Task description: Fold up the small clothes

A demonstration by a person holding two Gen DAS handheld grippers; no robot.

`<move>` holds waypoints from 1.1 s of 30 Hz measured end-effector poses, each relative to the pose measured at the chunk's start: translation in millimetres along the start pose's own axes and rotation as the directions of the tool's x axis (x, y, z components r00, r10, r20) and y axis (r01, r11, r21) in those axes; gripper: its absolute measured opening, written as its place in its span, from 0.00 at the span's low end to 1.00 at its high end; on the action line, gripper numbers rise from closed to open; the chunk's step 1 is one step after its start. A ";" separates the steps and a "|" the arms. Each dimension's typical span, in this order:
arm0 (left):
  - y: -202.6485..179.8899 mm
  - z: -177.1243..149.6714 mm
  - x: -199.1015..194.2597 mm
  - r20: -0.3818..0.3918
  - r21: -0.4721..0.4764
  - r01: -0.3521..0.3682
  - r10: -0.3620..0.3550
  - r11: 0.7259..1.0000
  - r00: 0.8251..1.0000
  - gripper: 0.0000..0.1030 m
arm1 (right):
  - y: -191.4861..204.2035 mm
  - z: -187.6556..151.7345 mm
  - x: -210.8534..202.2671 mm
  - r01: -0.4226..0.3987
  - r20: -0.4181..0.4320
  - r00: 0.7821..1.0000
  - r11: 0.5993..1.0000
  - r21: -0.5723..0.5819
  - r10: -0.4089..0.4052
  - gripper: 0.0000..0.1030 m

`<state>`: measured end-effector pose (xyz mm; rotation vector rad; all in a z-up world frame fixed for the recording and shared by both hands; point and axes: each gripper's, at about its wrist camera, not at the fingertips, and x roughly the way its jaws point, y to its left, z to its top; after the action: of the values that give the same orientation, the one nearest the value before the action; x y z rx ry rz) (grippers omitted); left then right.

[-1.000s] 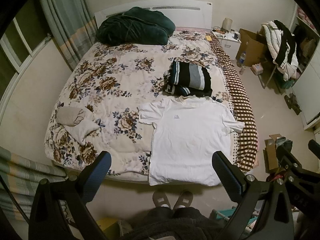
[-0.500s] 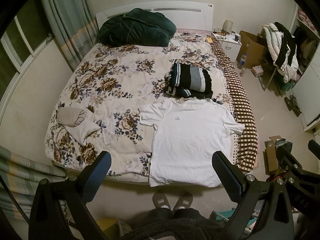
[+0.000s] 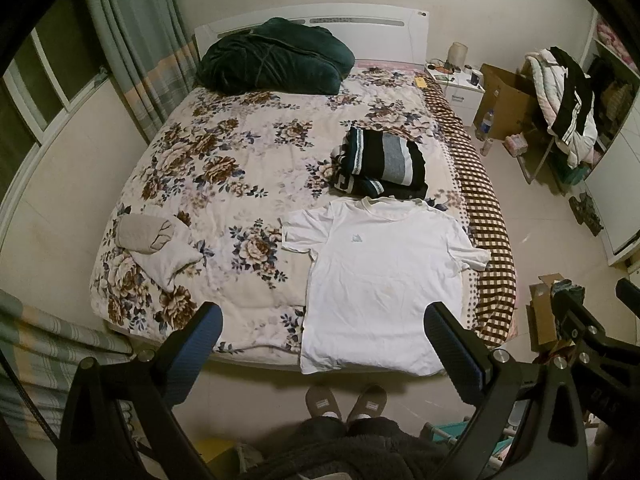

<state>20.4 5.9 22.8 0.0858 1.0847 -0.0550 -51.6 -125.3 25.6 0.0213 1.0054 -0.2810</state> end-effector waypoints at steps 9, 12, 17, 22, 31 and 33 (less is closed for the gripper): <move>1.0 1.9 -0.7 0.003 0.002 -0.001 0.001 1.000 1.000 1.00 | 8.3 6.0 -3.2 -0.003 0.001 1.000 1.000 -0.004 0.003 1.00; 1.1 -1.2 -0.4 0.005 -0.001 0.001 -0.001 1.000 1.000 1.00 | 8.1 5.8 -3.2 -0.004 0.002 1.000 1.000 -0.004 0.004 1.00; 3.8 3.0 -1.2 0.009 0.001 -0.002 0.002 1.000 1.000 1.00 | 9.1 6.6 -4.1 -0.003 0.002 1.000 1.000 -0.003 0.003 1.00; 4.5 2.9 -1.5 0.009 0.000 0.001 -0.001 1.000 1.000 1.00 | 8.0 5.8 -4.0 -0.004 0.003 1.000 1.000 -0.003 0.004 1.00; 6.4 3.7 -3.1 0.008 -0.001 0.003 -0.003 1.000 1.000 1.00 | 12.9 7.7 -5.8 -0.006 0.000 1.000 1.000 -0.003 0.006 1.00; 5.9 2.3 -2.8 0.008 -0.001 0.003 -0.003 1.000 1.000 1.00 | 21.2 12.5 -9.2 -0.006 -0.003 1.000 1.000 -0.003 0.006 1.00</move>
<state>21.6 11.6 26.5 0.0827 1.0767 -0.0571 -40.7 -104.7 37.7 0.0223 1.0088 -0.2741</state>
